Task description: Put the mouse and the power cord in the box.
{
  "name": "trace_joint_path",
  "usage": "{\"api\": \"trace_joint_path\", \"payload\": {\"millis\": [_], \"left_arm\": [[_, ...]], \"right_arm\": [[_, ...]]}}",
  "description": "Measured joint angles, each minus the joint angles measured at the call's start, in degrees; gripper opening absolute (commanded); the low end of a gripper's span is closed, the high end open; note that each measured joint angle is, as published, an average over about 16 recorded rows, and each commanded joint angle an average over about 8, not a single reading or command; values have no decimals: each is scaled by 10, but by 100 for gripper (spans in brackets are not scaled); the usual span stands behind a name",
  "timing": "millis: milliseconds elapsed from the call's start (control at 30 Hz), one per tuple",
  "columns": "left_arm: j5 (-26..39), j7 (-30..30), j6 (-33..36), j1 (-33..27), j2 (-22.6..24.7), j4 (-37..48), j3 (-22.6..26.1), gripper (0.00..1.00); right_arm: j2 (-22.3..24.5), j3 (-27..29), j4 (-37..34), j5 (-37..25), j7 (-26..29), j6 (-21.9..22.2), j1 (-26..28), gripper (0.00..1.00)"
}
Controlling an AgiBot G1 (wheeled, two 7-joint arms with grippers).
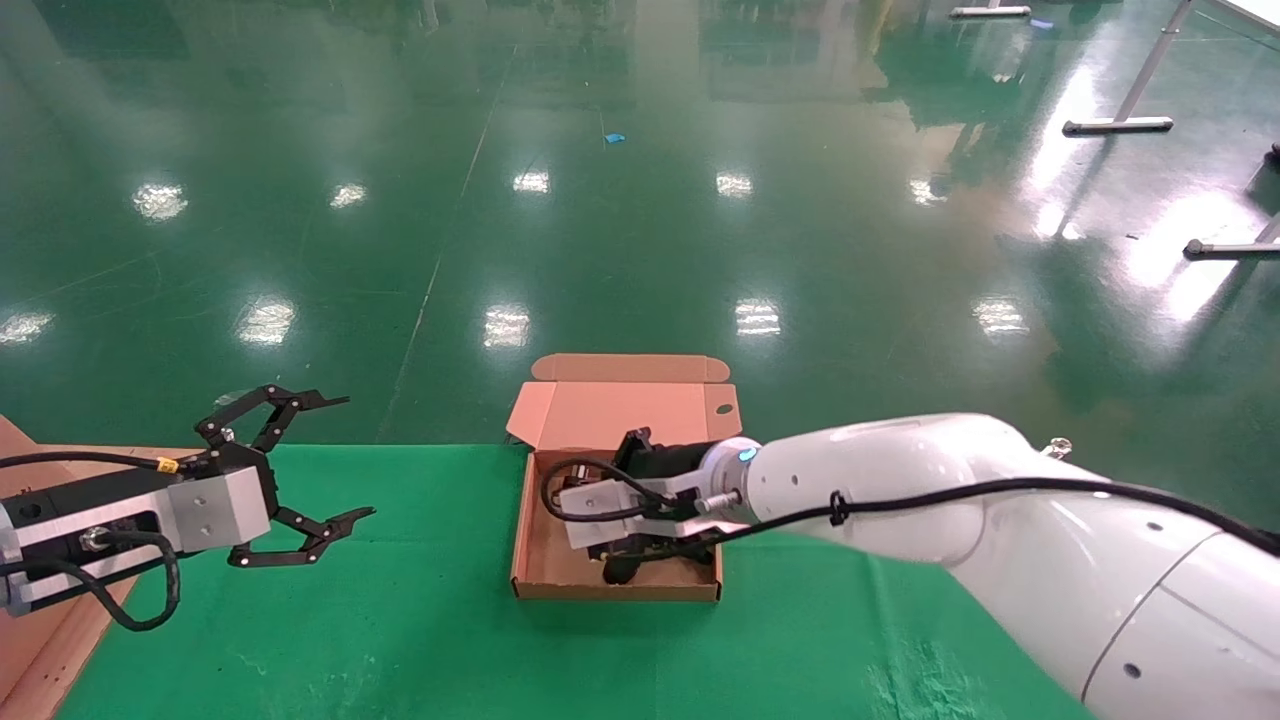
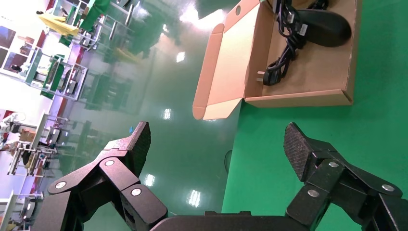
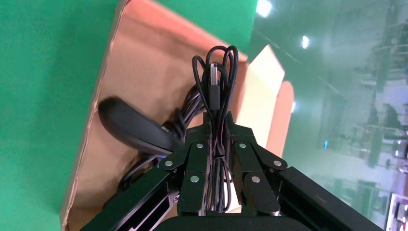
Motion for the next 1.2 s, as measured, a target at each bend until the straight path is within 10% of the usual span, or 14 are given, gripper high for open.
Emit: {"api": "trace_joint_path", "payload": {"millis": [100, 1200], "left_arm": [[-1, 3, 4, -2, 1, 6, -1, 100], [-9, -71, 39, 8, 0, -28, -26, 100]], "right_arm": [[0, -12, -8, 4, -1, 16, -4, 100], [47, 50, 26, 59, 11, -37, -36, 100]]}}
